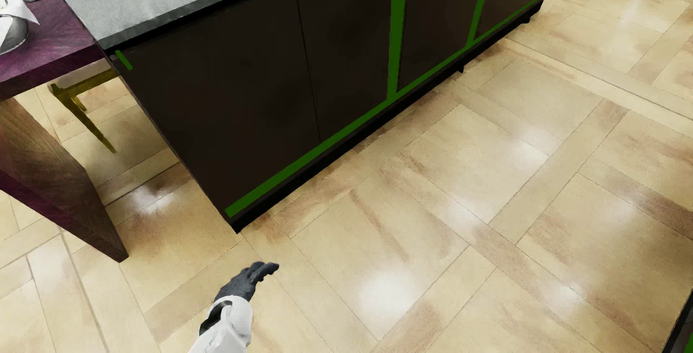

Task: Walk to chair

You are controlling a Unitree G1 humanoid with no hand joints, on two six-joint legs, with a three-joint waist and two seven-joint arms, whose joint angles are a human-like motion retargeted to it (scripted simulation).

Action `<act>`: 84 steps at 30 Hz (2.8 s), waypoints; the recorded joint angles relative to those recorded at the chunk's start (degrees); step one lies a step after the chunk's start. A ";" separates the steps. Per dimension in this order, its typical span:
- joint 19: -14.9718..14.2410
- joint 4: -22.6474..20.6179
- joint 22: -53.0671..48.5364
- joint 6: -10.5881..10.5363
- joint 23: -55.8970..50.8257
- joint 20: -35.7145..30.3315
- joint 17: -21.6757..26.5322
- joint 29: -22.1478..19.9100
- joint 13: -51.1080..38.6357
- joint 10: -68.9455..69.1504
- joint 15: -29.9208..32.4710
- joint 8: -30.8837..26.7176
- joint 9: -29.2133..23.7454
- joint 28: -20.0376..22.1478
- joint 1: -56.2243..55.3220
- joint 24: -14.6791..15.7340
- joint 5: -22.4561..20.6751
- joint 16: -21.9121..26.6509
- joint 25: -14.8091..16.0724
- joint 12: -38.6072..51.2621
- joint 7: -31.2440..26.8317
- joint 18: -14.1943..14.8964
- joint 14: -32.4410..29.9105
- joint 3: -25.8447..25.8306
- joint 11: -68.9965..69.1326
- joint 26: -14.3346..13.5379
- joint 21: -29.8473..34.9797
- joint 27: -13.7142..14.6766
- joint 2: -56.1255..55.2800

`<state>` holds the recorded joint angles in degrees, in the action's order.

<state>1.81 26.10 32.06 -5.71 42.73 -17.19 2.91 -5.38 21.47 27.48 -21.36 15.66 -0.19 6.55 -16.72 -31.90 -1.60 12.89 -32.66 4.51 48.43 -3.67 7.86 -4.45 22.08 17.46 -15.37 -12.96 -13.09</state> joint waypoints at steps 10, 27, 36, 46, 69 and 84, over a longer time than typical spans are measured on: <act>1.31 3.14 21.61 -1.11 -2.64 -5.09 -4.58 -0.56 -7.86 1.30 0.52 -0.40 -0.37 -2.26 -2.07 5.81 -2.55 2.18 -8.88 -14.27 -0.30 0.25 -1.21 0.67 0.09 4.12 2.41 10.73 -1.86; 2.49 -3.69 11.35 1.80 -1.42 -6.44 -2.79 4.77 -12.02 1.13 -5.75 13.46 0.59 8.44 -7.39 0.49 1.11 -0.21 -11.12 -7.14 -15.22 1.63 -3.27 1.42 -0.22 -0.40 5.65 5.56 3.11; 3.51 -0.81 7.59 4.34 -7.14 -3.51 -3.18 2.14 -1.26 -0.55 -7.76 9.75 1.79 11.20 -7.23 7.80 -2.34 -2.21 -7.33 -1.68 -14.31 7.72 -6.56 -0.28 -1.83 -1.18 4.34 5.18 1.75; 10.23 -28.07 5.98 6.78 -8.51 -3.98 2.10 -4.80 -4.63 37.40 -10.46 -8.44 0.91 0.46 -35.03 3.33 -8.89 -0.46 -4.12 -6.65 -45.70 9.24 0.57 3.90 -1.67 -0.57 6.01 12.97 2.93; 0.73 -14.14 -7.46 5.01 -6.98 7.48 1.15 -9.08 5.52 12.19 15.07 -3.91 -4.58 5.59 23.53 -0.60 6.65 7.34 2.53 0.33 -43.19 10.60 -4.18 -0.74 13.26 1.01 2.56 8.33 -31.51; -7.29 -19.64 13.38 6.14 -22.64 0.37 9.63 -1.32 -18.40 3.25 22.93 -15.76 -1.79 -13.17 -26.55 -7.41 3.67 -5.16 4.44 -26.18 -39.77 -0.79 -7.68 10.01 31.05 8.52 33.91 16.01 10.97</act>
<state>-5.48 6.46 45.45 0.43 20.09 -16.81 12.53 -6.70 3.07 30.73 1.57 -0.11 -1.98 -6.62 -43.27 -39.31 2.07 7.73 -28.22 -21.67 8.66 -4.47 0.18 5.56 53.13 25.98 18.54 3.05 -2.12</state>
